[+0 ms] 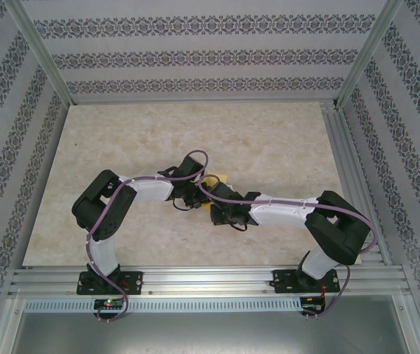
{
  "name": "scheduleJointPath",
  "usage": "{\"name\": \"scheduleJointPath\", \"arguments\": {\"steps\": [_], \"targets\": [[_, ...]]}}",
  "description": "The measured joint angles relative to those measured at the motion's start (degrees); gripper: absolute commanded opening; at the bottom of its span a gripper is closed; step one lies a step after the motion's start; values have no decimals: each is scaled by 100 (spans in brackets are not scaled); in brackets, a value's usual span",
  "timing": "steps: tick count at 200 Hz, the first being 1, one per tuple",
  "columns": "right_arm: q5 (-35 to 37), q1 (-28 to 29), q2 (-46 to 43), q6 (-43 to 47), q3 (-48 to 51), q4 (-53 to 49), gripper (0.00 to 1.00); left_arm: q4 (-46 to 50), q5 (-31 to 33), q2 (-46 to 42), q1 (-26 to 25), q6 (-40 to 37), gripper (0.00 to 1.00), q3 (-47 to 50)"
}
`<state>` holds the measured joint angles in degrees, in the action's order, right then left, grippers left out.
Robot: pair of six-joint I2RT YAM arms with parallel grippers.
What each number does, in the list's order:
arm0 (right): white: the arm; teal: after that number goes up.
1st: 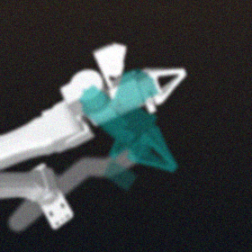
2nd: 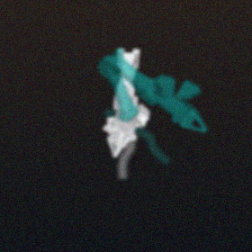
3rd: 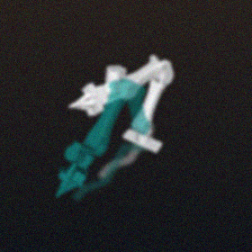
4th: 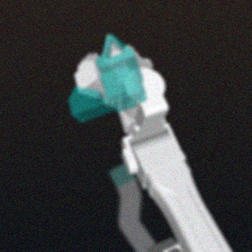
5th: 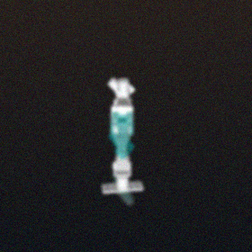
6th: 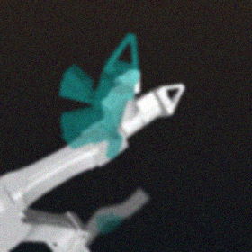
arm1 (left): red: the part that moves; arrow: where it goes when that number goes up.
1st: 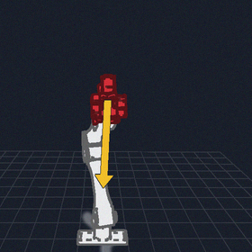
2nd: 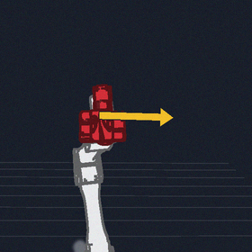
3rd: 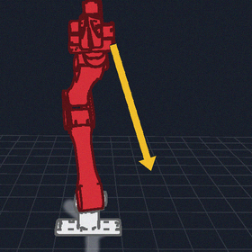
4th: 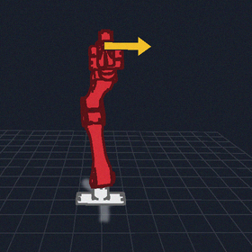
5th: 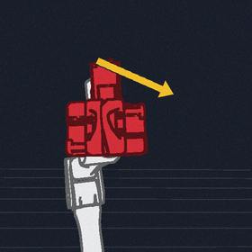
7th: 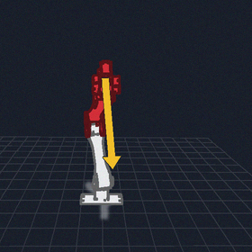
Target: Fold a paper plane with a square sheet of paper (fold left side to right side)
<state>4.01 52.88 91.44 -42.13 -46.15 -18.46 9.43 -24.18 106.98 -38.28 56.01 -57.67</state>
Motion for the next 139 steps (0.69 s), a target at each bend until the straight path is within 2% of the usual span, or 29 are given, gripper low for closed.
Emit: {"name": "scheduleJointPath", "arguments": {"steps": [113, 139], "targets": [[7, 39, 212, 0, -107, -101, 21, 4, 0, 0, 0, 0, 28, -4], [7, 39, 245, 0, -127, -111, 19, 7, 0, 2, 0, 0, 28, -7]]}}
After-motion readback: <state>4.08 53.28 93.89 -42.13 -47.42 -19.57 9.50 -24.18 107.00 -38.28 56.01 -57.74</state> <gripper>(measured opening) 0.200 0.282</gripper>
